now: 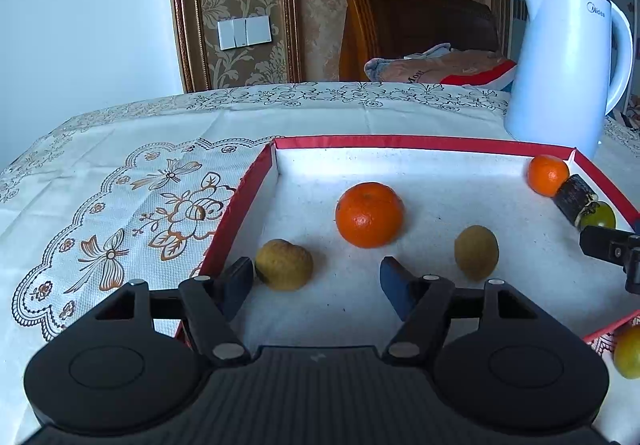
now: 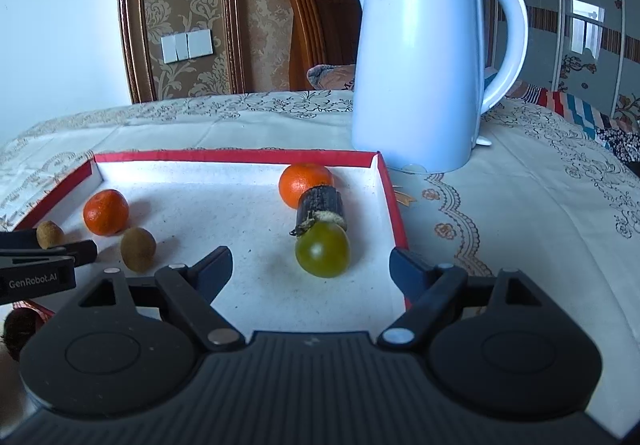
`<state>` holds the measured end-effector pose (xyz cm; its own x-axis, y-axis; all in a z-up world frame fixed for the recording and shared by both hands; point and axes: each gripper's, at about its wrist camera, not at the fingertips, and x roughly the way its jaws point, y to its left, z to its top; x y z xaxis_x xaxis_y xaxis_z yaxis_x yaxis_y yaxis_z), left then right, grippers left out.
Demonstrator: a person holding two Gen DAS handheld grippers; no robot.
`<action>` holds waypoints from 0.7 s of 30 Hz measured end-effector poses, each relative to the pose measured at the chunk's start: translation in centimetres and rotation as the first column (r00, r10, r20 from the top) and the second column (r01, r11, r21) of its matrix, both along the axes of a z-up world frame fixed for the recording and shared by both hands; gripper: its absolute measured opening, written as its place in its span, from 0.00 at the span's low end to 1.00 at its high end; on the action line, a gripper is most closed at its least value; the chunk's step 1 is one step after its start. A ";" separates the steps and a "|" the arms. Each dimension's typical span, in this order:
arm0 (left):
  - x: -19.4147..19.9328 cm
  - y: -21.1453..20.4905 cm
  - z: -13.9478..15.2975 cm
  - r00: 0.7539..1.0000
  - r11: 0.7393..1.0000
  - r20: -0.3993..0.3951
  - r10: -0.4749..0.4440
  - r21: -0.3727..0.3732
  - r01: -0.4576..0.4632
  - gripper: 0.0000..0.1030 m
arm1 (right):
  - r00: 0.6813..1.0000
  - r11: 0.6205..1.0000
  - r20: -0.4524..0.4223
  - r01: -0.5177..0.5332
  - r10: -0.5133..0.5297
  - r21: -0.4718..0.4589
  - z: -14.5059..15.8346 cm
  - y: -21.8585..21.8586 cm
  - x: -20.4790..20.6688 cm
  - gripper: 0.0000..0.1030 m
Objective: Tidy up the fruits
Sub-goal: 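Withdraw both grippers from the tray toward the remaining fruits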
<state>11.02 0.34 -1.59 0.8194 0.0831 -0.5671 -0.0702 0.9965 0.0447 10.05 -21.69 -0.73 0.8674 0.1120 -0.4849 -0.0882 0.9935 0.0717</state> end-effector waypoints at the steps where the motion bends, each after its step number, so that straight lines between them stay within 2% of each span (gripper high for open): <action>1: -0.3 0.1 0.1 1.000 1.000 0.001 -0.002 -0.006 0.002 0.68 | 1.000 1.000 0.005 -0.001 0.001 0.012 0.0 -0.2 -0.2 0.83; 5: -1.9 0.7 0.5 1.000 1.000 0.023 -0.005 -0.022 0.006 0.68 | 1.000 0.998 0.020 -0.018 0.017 0.058 0.1 -0.8 -1.6 0.83; 8: -3.0 1.2 0.9 0.999 0.999 0.042 -0.003 -0.045 0.005 0.69 | 0.998 0.996 0.050 -0.030 0.025 0.088 0.2 -1.2 -3.2 0.89; 12: -4.5 1.6 1.2 0.998 0.998 0.056 -0.011 -0.067 0.014 0.70 | 0.995 0.998 0.095 -0.027 0.022 0.050 0.2 -1.0 -5.0 0.91; 16: -6.1 1.6 1.3 0.997 0.998 0.076 -0.032 -0.050 0.036 0.70 | 0.993 0.998 0.120 -0.025 0.019 0.051 0.4 -1.2 -6.2 0.91; 21: -8.4 2.4 1.6 0.993 0.998 0.117 -0.021 -0.058 0.028 0.79 | 0.991 0.997 0.132 -0.018 0.007 0.076 0.5 -2.1 -7.6 0.91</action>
